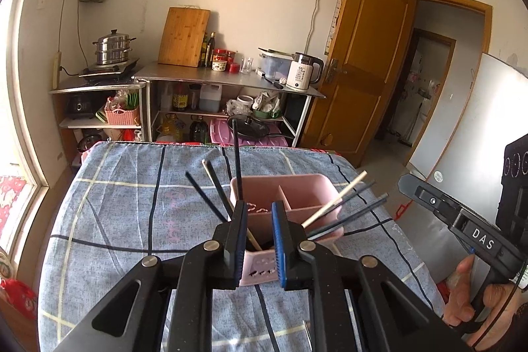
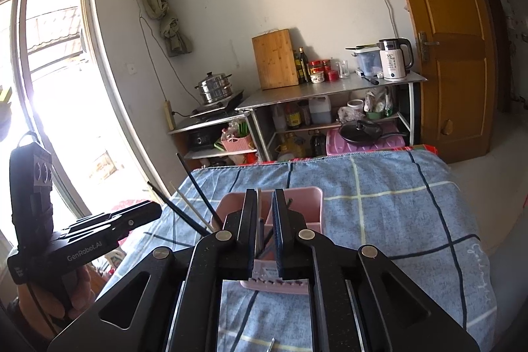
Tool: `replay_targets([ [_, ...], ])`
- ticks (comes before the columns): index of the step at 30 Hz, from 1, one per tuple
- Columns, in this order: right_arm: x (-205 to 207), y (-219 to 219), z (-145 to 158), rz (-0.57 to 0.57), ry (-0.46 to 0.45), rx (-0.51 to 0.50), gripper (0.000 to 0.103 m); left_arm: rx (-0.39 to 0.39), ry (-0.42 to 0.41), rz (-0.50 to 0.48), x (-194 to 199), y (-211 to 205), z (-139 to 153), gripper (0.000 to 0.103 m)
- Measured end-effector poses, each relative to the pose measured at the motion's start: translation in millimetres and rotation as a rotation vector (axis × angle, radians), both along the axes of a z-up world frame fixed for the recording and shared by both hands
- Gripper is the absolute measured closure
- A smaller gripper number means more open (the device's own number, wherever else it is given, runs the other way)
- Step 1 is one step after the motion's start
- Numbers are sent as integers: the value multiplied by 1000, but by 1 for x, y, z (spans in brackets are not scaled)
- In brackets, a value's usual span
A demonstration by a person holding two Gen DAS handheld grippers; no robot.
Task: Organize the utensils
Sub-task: 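Lower the wooden chopsticks into the basket and open both tools, then move both tools back toward the remaining metal chopsticks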
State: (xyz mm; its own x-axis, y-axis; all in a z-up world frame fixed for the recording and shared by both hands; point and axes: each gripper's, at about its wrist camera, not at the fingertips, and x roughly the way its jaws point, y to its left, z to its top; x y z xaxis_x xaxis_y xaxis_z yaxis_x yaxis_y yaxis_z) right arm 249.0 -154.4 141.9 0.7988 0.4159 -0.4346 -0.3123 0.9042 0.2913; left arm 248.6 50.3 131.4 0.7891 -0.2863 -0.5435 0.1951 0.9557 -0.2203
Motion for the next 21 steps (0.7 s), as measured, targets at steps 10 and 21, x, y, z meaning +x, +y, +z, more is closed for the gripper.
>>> replay_targets([
  [10,-50,-19,-33,-9,62,-7,94,1,17,-11,-65,-3,-35,89],
  [21,-96,-22,-80,1,159,-22,93,17,87,-17,-116,-11,-83,89],
])
